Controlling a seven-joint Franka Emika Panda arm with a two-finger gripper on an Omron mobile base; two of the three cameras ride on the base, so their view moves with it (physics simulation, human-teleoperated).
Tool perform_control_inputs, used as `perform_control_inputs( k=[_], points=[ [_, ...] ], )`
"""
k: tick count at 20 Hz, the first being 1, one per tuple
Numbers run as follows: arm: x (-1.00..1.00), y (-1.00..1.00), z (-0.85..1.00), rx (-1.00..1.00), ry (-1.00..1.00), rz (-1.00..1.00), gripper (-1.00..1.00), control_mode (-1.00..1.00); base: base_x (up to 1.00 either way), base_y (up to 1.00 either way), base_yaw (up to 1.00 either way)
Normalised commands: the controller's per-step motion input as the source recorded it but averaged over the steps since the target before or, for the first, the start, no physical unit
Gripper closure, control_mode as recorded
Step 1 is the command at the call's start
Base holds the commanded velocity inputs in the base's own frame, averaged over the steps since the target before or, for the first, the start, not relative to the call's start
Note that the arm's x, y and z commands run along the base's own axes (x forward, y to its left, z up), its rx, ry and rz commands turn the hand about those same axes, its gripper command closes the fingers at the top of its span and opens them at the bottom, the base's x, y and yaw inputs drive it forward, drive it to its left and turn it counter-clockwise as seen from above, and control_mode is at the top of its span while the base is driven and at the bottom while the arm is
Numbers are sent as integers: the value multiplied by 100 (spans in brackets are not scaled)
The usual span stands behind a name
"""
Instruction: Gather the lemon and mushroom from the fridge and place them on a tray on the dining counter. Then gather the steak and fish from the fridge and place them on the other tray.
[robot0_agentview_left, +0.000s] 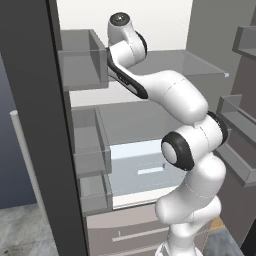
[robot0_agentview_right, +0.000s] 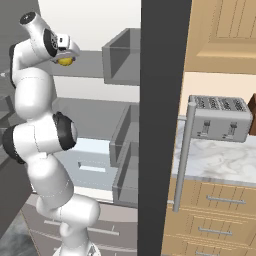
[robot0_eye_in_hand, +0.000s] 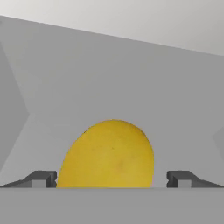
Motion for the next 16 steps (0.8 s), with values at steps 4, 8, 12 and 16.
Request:
perform_control_inputs(
  k=[4,8,12,16],
  points=[
    [16,0,-8,0,0,0,-100,-100,0,0,0],
    [4,1,-22,0,1,0,100,-100,0,0,0],
    [0,5,-23,-1,4,0,100,-100,0,0,0],
    [0,0,-21,-3,7,0,100,-100,0,0,0]
  ],
)
